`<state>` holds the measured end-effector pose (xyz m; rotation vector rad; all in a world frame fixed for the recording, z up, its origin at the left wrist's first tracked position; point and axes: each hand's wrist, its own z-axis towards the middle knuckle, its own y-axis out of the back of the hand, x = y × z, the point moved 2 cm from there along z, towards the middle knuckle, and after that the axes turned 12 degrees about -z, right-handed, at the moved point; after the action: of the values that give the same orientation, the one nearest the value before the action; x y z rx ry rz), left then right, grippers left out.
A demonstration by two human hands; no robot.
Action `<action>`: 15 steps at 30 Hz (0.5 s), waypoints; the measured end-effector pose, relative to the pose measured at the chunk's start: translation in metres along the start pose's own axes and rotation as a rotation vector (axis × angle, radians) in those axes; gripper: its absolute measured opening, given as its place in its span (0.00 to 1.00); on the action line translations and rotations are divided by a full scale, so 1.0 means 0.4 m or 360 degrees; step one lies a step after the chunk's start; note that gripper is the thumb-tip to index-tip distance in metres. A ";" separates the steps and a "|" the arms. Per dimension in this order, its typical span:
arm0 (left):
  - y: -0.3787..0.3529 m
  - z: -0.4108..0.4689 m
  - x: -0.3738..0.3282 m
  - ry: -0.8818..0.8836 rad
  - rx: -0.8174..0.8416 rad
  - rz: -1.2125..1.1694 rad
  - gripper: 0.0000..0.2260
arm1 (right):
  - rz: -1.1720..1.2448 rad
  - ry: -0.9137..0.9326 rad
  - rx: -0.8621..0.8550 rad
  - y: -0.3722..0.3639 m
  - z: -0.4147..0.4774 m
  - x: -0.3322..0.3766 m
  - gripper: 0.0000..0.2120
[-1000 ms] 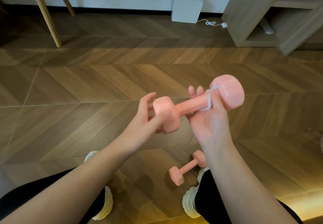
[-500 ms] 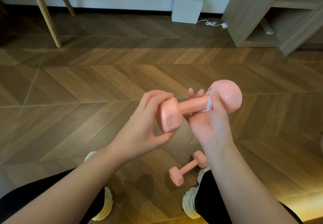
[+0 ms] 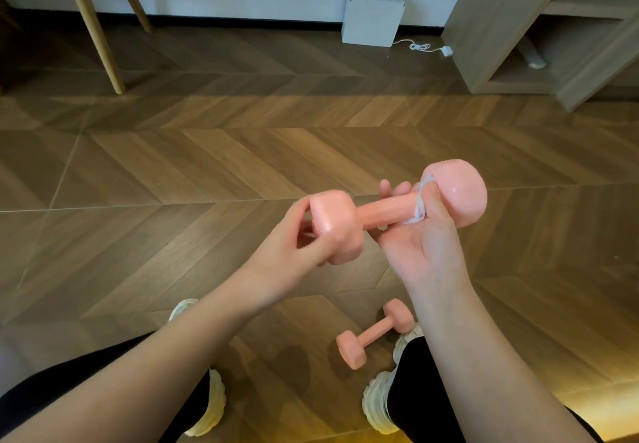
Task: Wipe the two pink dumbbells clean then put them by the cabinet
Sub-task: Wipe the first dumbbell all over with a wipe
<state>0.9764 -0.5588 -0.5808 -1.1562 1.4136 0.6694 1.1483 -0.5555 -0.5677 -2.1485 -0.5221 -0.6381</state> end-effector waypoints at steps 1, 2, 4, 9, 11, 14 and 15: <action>0.000 -0.005 -0.003 -0.0244 0.0044 0.0260 0.32 | -0.0028 0.0000 0.0009 0.000 0.001 0.000 0.06; 0.000 -0.011 -0.006 -0.0476 0.0068 0.0538 0.34 | -0.0049 -0.0005 0.0015 0.002 0.002 0.000 0.05; -0.005 -0.020 -0.011 -0.0842 0.0086 0.0901 0.37 | -0.0056 -0.0024 0.0019 0.008 0.003 -0.001 0.04; -0.009 -0.012 -0.009 -0.0291 0.0019 0.0427 0.45 | 0.0045 -0.0036 -0.0004 0.003 -0.001 0.009 0.07; -0.010 -0.004 -0.008 0.0311 -0.0035 -0.0160 0.39 | 0.0066 -0.0022 -0.0001 0.004 0.001 0.009 0.07; -0.016 -0.001 -0.002 0.0693 0.0034 -0.0626 0.31 | 0.0047 -0.0052 0.0014 0.007 0.004 -0.003 0.08; -0.015 -0.002 -0.001 0.0679 0.0039 -0.0639 0.29 | 0.0037 -0.0067 0.0030 0.009 0.003 -0.007 0.08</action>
<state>0.9818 -0.5616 -0.5791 -1.5697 1.4661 0.1230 1.1485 -0.5568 -0.5721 -2.1513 -0.5227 -0.5740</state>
